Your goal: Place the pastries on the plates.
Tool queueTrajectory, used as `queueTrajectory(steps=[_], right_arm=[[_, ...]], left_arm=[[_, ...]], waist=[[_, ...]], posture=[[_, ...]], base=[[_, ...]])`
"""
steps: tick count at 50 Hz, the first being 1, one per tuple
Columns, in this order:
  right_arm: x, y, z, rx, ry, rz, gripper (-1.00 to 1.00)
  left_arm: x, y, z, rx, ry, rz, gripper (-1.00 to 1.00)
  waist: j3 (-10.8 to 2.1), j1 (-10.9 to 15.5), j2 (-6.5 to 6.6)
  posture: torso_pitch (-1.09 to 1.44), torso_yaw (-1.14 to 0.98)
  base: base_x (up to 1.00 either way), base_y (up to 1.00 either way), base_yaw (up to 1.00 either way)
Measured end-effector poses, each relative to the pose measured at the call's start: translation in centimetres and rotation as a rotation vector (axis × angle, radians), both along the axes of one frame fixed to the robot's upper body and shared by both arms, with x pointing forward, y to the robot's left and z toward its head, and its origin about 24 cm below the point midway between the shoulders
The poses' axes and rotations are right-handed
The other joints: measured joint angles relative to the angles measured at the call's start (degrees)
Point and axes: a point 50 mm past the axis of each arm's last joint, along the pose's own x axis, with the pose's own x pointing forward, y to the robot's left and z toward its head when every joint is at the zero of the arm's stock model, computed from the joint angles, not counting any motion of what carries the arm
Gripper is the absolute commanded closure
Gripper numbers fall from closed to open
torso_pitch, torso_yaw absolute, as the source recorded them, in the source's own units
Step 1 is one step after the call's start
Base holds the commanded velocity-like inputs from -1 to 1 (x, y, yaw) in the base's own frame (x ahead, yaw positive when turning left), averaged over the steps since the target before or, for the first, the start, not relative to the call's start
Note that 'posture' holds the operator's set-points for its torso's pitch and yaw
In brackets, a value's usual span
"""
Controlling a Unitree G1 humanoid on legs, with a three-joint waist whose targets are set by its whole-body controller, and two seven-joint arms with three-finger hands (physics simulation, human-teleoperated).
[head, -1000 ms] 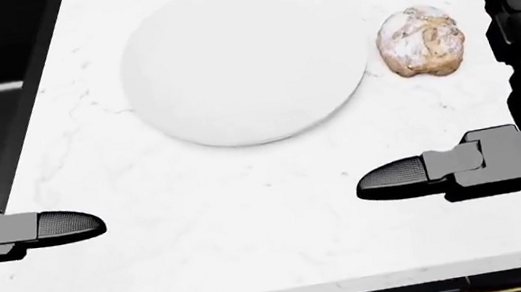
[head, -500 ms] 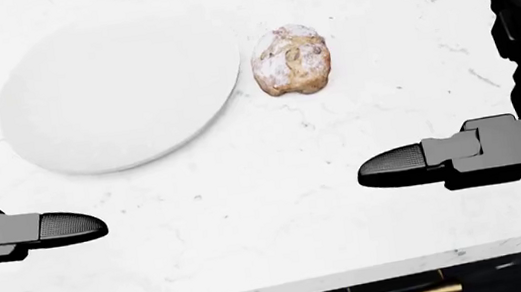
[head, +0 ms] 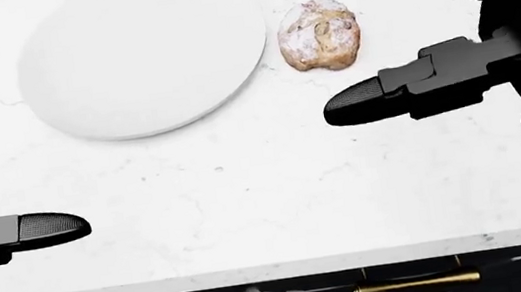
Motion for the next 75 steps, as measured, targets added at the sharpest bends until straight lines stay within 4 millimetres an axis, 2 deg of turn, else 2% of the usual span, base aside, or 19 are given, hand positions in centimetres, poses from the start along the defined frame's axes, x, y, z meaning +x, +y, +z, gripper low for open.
queueTrajectory(steps=[10, 20, 30, 46, 56, 75], right_arm=[[3.3, 0.6, 0.9, -0.069, 0.083, -0.025, -1.0], [6.1, 2.1, 0.3, -0.182, 0.154, 0.017, -1.0], [6.9, 3.1, -1.3, -0.257, 0.184, 0.067, -1.0], [8.5, 4.0, -2.4, -0.345, 0.231, 0.077, -1.0], [10.0, 3.3, -4.5, -0.365, 0.285, 0.05, -1.0], [10.5, 3.6, -5.2, -0.348, 0.285, 0.051, -0.98]], left_arm=[[0.1, 0.0, 0.3, -0.005, 0.001, -0.002, -1.0], [-0.1, 0.1, 0.0, -0.017, 0.012, -0.003, -1.0], [-0.1, 0.4, -0.6, -0.018, 0.034, 0.012, -1.0], [-0.3, 0.7, -0.4, -0.016, 0.036, 0.024, -1.0], [-0.2, 0.7, -0.7, -0.01, 0.05, 0.029, -1.0], [-0.3, 0.9, -1.2, -0.004, 0.056, 0.038, -1.0]], waist=[[0.43, -0.28, 0.53], [0.63, -0.41, 0.85], [0.61, -0.54, 0.96], [0.28, -0.59, 1.03], [0.37, -0.54, 1.09], [0.4, -0.46, 0.99]], posture=[[0.31, 0.0], [0.31, 0.0], [0.31, 0.0], [0.31, 0.0], [0.31, 0.0], [0.31, 0.0]], base=[[0.0, 0.0, 0.0], [0.0, 0.0, 0.0], [0.0, 0.0, 0.0], [0.0, 0.0, 0.0], [0.0, 0.0, 0.0], [0.0, 0.0, 0.0]])
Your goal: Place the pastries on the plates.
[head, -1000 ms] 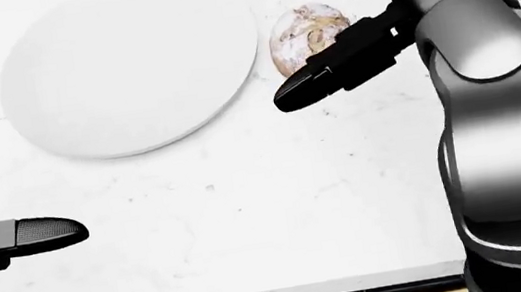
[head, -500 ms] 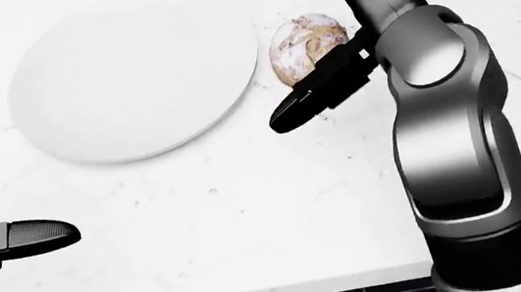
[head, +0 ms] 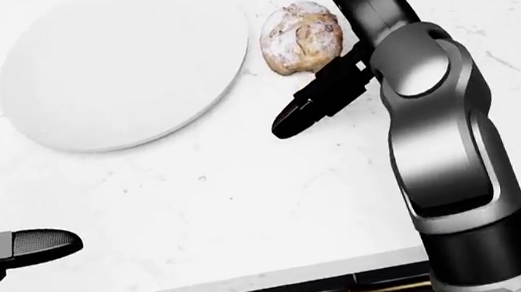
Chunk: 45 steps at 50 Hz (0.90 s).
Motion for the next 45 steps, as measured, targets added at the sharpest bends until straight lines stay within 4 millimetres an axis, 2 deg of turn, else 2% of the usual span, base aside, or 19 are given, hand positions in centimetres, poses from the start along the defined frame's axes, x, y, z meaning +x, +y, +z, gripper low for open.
queueTrajectory(steps=[4, 10, 13, 17, 18, 29, 45], right_arm=[[0.17, 0.09, -0.09, 0.009, 0.0, 0.005, -0.97], [0.42, 0.28, 0.05, 0.006, -0.006, 0.007, -0.81], [0.49, 0.38, 0.13, 0.006, -0.009, 0.011, -0.6], [0.58, 0.52, 0.2, 0.008, -0.013, 0.016, -0.53], [0.56, 0.54, 0.19, 0.008, -0.014, 0.018, -0.44], [0.48, 0.26, 0.23, -0.017, -0.052, -0.005, -0.38], [0.32, -0.21, 0.51, -0.061, -0.068, -0.022, 0.12]], left_arm=[[-0.09, 0.07, 0.07, -0.001, 0.0, 0.002, -1.0], [0.0, 0.05, 0.18, 0.002, 0.001, 0.0, -1.0], [0.09, 0.08, 0.2, 0.003, 0.004, 0.002, -1.0], [-0.03, 0.1, 0.4, 0.004, 0.0, 0.003, -1.0], [-0.07, 0.11, 0.43, 0.004, -0.002, 0.003, -1.0], [-0.25, 0.22, 0.18, 0.009, 0.006, 0.009, -1.0], [-0.32, 0.3, 0.19, 0.018, 0.001, 0.016, -1.0]], waist=[[-0.08, -0.12, 0.0], [-0.09, -0.11, 0.01], [-0.07, -0.13, -0.01], [-0.09, -0.17, -0.04], [-0.11, -0.16, -0.04], [-0.34, -0.1, -0.17], [-0.64, 0.0, -0.32]], posture=[[0.31, 0.0], [0.31, 0.0], [0.31, 0.0], [0.31, 0.0], [0.31, 0.0], [0.31, 0.0], [0.31, 0.0]], base=[[0.0, 0.0, 0.0], [0.0, 0.0, 0.0], [0.0, 0.0, 0.0], [0.0, 0.0, 0.0], [0.0, 0.0, 0.0], [0.0, 0.0, 0.0], [0.0, 0.0, 0.0]])
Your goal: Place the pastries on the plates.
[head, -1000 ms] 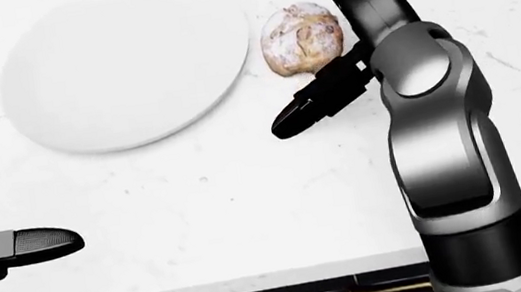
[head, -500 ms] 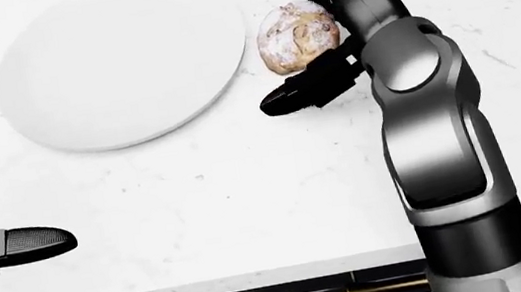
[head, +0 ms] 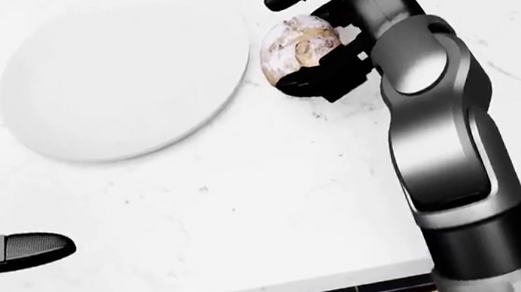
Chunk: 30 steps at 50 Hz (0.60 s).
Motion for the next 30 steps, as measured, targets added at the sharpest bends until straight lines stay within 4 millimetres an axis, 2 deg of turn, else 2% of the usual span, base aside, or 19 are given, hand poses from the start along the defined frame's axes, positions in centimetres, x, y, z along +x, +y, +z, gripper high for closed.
queueTrajectory(steps=[6, 16, 23, 30], right_arm=[[0.1, -0.2, 0.0, -0.019, 0.001, -0.005, 0.28], [-0.1, -0.6, 0.7, -0.03, 0.029, -0.009, 0.71], [0.5, -0.6, 3.2, -0.047, 0.006, -0.002, 1.0], [1.1, -0.1, 5.5, -0.05, -0.044, 0.008, 1.0]], left_arm=[[0.1, 0.0, 0.2, 0.004, -0.001, -0.001, -1.0], [-0.1, -0.1, 0.5, 0.001, -0.009, -0.004, -1.0], [0.1, -0.2, 0.1, -0.017, 0.005, -0.008, -1.0], [0.0, -0.1, 0.0, -0.029, 0.001, -0.007, -1.0]], waist=[[0.03, 0.11, -0.05], [0.59, 0.12, 0.0], [1.18, 0.06, 0.14], [1.11, 0.03, 0.06]], posture=[[0.31, 0.0], [0.31, 0.0], [0.31, 0.0], [0.31, 0.0]], base=[[0.0, 0.0, 0.0], [0.0, 0.0, 0.0], [0.0, 0.0, 0.0], [0.0, 0.0, 0.0]])
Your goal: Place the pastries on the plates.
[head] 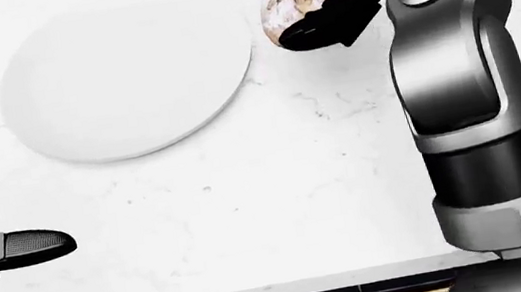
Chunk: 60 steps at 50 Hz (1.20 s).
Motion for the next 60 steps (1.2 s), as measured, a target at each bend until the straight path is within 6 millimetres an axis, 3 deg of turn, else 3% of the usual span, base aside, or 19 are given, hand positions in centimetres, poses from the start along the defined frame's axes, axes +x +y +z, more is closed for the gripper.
queueTrajectory(steps=[11, 26, 49, 60], right_arm=[[2.1, 1.2, 1.2, 0.03, -0.001, 0.018, 1.0], [4.1, 3.2, 2.1, 0.097, -0.031, 0.063, 1.0], [4.0, 6.7, 2.3, 0.115, -0.028, 0.181, 1.0], [3.8, 6.9, 1.7, 0.098, -0.002, 0.214, 0.98]], left_arm=[[-0.2, 0.0, 0.3, -0.008, -0.007, -0.015, -1.0], [-0.3, 0.0, 0.4, -0.017, -0.005, -0.031, -1.0], [-0.8, 0.4, 0.7, -0.009, -0.013, -0.023, -1.0], [-0.7, 0.4, 0.4, -0.002, -0.002, -0.008, -1.0]], waist=[[0.45, 0.7, 0.33], [1.06, 3.74, 0.72], [1.82, 10.1, 1.36], [1.96, 13.59, 1.89]], posture=[[0.31, 0.05], [0.31, 0.12], [0.31, 0.24], [0.31, 0.26]], base=[[0.0, 0.0, 0.0], [0.0, 0.0, 0.0], [0.0, 0.0, 0.0], [0.0, 0.0, 0.0]])
